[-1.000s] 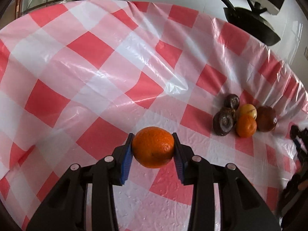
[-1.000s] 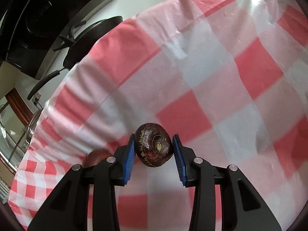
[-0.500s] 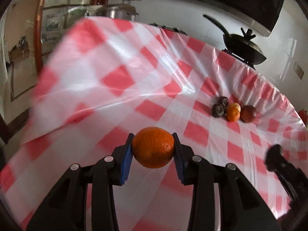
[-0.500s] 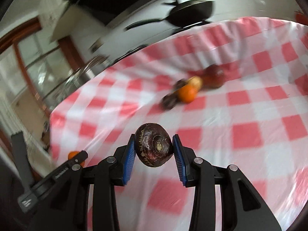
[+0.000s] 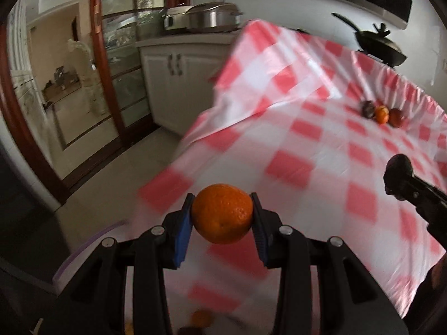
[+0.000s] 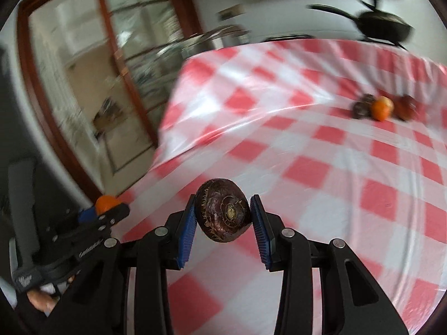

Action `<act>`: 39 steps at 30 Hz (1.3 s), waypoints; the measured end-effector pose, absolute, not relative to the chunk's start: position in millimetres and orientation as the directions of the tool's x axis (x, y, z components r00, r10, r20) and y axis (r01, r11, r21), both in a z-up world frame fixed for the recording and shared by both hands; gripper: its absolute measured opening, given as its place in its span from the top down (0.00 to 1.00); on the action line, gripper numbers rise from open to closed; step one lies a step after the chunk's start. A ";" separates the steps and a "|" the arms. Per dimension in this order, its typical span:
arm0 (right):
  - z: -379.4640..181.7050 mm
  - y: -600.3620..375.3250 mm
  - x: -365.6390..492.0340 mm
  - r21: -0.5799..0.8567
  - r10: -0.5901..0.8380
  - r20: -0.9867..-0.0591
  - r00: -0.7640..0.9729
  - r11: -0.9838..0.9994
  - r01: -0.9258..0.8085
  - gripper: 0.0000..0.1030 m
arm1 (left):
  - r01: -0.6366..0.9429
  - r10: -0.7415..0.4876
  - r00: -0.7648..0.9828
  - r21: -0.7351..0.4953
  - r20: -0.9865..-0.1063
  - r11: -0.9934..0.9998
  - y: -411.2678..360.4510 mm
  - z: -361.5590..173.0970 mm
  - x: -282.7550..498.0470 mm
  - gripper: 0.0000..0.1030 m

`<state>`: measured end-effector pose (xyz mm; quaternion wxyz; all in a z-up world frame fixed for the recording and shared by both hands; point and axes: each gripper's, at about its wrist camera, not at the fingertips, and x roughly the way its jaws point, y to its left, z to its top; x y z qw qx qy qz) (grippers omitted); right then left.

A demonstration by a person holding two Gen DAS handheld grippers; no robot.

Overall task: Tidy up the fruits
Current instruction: 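Carry the brown fruit and mandarin into the white box and release them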

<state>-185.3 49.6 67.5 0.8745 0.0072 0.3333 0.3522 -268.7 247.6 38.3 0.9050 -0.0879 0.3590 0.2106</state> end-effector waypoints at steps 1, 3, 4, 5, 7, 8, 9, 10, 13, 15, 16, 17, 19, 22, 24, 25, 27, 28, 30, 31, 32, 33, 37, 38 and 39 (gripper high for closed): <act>65.5 63.4 -198.2 0.226 0.632 -0.587 0.505 0.727 -0.648 0.63 | -0.461 0.331 0.645 -0.004 -0.689 0.887 255.9 35.6 -280.4 0.62; 61.6 80.1 -211.3 0.203 0.644 -0.600 0.475 0.697 -0.688 0.63 | -0.501 0.369 0.618 0.013 -0.694 0.865 272.1 29.4 -302.0 0.62; 58.2 93.1 -223.3 0.191 0.655 -0.610 0.446 0.667 -0.720 0.63 | -0.515 0.382 0.608 0.020 -0.696 0.857 277.5 27.5 -308.8 0.62; 55.7 101.9 -230.6 0.184 0.664 -0.616 0.424 0.644 -0.742 0.63 | -0.534 0.398 0.595 0.027 -0.699 0.845 285.4 24.1 -318.8 0.62; 50.5 119.4 -249.4 0.165 0.682 -0.626 0.378 0.589 -0.791 0.63 | -0.572 0.421 0.560 0.033 -0.714 0.819 302.3 13.7 -339.6 0.62; 47.3 129.4 -260.8 0.152 0.690 -0.634 0.349 0.553 -0.819 0.63 | -0.586 0.427 0.546 0.036 -0.721 0.810 308.5 9.1 -347.2 0.62; 44.9 136.3 -268.8 0.144 0.695 -0.640 0.329 0.528 -0.837 0.63 | -0.597 0.432 0.533 0.039 -0.728 0.801 313.6 4.4 -353.5 0.62; 41.1 145.9 -280.8 0.135 0.701 -0.649 0.297 0.490 -0.861 0.63 | -0.615 0.438 0.509 0.044 -0.741 0.788 322.4 -4.1 -363.4 0.62; 29.8 166.9 -305.0 0.132 0.704 -0.676 0.219 0.408 -0.903 0.62 | -0.645 0.435 0.466 0.040 -0.771 0.763 338.0 -22.7 -379.9 0.62; 20.6 177.5 -316.1 0.124 0.691 -0.699 0.184 0.371 -0.920 0.62 | -0.658 0.424 0.443 0.035 -0.790 0.752 346.7 -36.5 -390.7 0.62; 12.6 184.7 -324.1 0.115 0.676 -0.718 0.164 0.348 -0.930 0.62 | -0.662 0.421 0.436 0.033 -0.796 0.749 349.2 -41.4 -393.5 0.62; 8.0 189.2 -328.9 0.111 0.667 -0.729 0.153 0.337 -0.935 0.62 | -0.666 0.417 0.430 0.031 -0.801 0.745 351.6 -45.8 -396.4 0.62; -4.9 198.2 -338.0 0.110 0.640 -0.758 0.124 0.313 -0.943 0.62 | -0.673 0.406 0.421 0.021 -0.811 0.739 357.0 -54.5 -402.2 0.62; -22.1 209.6 -346.7 0.120 0.605 -0.792 0.085 0.291 -0.949 0.62 | -0.674 0.392 0.409 0.017 -0.824 0.739 362.4 -64.3 -404.7 0.62; -32.2 216.8 -349.7 0.122 0.582 -0.810 0.068 0.281 -0.952 0.62 | -0.670 0.385 0.397 0.024 -0.833 0.742 364.0 -71.6 -404.0 0.62; -38.5 221.3 -352.2 0.123 0.567 -0.821 0.057 0.274 -0.954 0.62 | -0.665 0.378 0.396 0.023 -0.837 0.747 365.0 -75.4 -404.5 0.62; -48.3 230.1 -353.0 0.120 0.544 -0.838 0.044 0.262 -0.957 0.62 | -0.662 0.370 0.382 0.029 -0.847 0.749 366.1 -83.1 -403.6 0.62; -55.1 234.9 -354.2 0.113 0.526 -0.850 0.040 0.256 -0.960 0.62 | -0.661 0.361 0.368 0.032 -0.857 0.749 366.6 -89.1 -402.9 0.62; -65.5 244.5 -355.6 0.104 0.495 -0.868 0.032 0.245 -0.964 0.62 | -0.662 0.345 0.342 0.036 -0.874 0.748 365.9 -98.8 -401.0 0.62; -72.3 250.3 -355.6 0.096 0.471 -0.882 0.030 0.242 -0.966 0.62 | -0.664 0.335 0.323 0.041 -0.885 0.747 366.2 -104.8 -399.7 0.62; -79.2 256.6 -355.5 0.085 0.443 -0.896 0.032 0.240 -0.967 0.62 | -0.666 0.327 0.302 0.047 -0.895 0.744 366.7 -110.3 -398.5 0.62; -86.2 263.5 -355.2 0.078 0.413 -0.910 0.030 0.241 -0.967 0.62 | -0.670 0.318 0.273 0.058 -0.908 0.740 368.7 -117.2 -398.1 0.62; -106.6 280.0 -348.4 0.091 0.333 -0.943 0.004 0.269 -0.959 0.62 | -0.684 0.283 0.175 0.090 -0.943 0.724 377.7 -141.5 -400.2 0.62; -110.9 283.6 -346.4 0.097 0.314 -0.949 -0.005 0.280 -0.955 0.62 | -0.687 0.272 0.158 0.092 -0.949 0.721 380.1 -146.3 -401.8 0.62; -113.6 285.8 -344.8 0.104 0.303 -0.953 -0.012 0.288 -0.952 0.62 | -0.692 0.257 0.137 0.093 -0.956 0.715 382.8 -152.5 -404.0 0.62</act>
